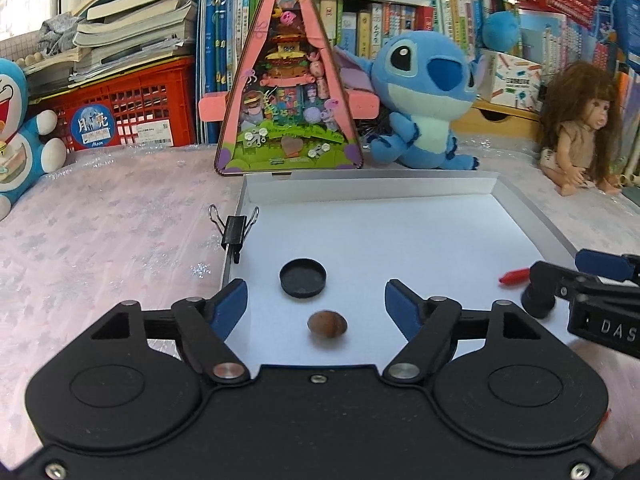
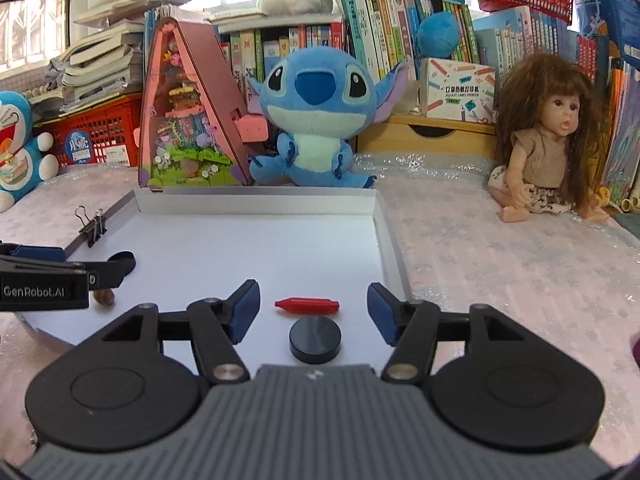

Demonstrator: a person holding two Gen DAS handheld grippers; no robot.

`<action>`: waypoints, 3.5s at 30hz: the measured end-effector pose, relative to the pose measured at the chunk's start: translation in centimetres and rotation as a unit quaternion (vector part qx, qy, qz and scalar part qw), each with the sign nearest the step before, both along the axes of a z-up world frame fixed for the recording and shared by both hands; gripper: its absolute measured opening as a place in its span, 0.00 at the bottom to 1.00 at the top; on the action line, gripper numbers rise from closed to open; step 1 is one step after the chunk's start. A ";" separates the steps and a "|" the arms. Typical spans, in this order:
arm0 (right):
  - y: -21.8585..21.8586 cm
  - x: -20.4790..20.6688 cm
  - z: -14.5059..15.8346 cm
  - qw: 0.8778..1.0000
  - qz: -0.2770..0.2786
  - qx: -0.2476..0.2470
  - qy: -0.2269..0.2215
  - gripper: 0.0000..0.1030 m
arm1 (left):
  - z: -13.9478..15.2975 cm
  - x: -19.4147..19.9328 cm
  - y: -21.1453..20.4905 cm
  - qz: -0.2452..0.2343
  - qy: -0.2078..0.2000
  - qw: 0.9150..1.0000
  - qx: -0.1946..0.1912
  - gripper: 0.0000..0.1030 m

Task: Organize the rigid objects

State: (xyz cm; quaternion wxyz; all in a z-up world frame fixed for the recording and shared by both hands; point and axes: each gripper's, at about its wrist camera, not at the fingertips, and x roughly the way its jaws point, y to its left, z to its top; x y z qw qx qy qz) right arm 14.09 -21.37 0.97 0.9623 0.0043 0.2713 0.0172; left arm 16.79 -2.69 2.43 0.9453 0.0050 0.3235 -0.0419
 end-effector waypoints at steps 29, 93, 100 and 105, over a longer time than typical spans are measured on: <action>0.8 -9.7 0.5 0.999 0.027 -0.012 -0.025 0.77 | 0.9 -11.2 1.7 -0.039 -0.023 0.999 -0.015 0.75; 1.9 -12.1 -3.3 1.000 -0.020 -0.012 0.015 0.65 | -2.7 -11.7 0.8 -0.063 0.017 0.998 -0.015 0.14; 2.2 -12.2 -3.2 1.000 -0.015 -0.014 0.012 0.48 | -2.5 -11.8 0.7 -0.065 0.017 0.998 -0.017 0.13; 2.2 -12.2 -3.2 1.000 -0.014 -0.016 0.010 0.47 | -2.3 -11.8 0.6 -0.065 0.015 0.998 -0.017 0.12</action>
